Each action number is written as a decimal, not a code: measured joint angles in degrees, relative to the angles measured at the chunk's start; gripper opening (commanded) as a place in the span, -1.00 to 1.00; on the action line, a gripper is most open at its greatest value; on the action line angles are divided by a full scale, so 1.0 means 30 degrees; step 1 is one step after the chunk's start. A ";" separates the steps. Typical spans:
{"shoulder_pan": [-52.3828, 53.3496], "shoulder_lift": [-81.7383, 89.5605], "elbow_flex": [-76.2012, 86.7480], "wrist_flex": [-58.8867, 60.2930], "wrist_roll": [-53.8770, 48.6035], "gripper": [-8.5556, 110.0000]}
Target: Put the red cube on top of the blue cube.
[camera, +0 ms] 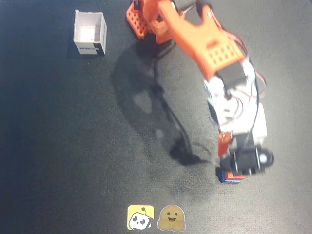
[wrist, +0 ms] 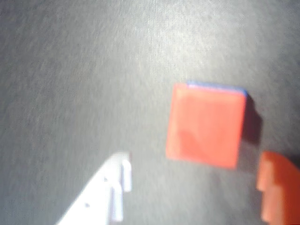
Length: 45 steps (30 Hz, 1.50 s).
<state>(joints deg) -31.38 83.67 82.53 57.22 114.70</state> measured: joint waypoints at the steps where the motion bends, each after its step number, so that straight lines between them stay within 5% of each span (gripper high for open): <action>1: 0.0088 0.0820 0.0732 0.0000 -0.0264 -0.57; 7: 0.1699 0.6152 0.5420 0.0000 -0.3545 -0.81; 21: 0.5918 1.6582 1.4648 0.0879 -1.0283 -0.85; 45: 0.9756 2.7246 2.4023 0.1201 -1.2891 -0.85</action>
<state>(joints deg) -2.11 165.41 154.60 60.82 76.03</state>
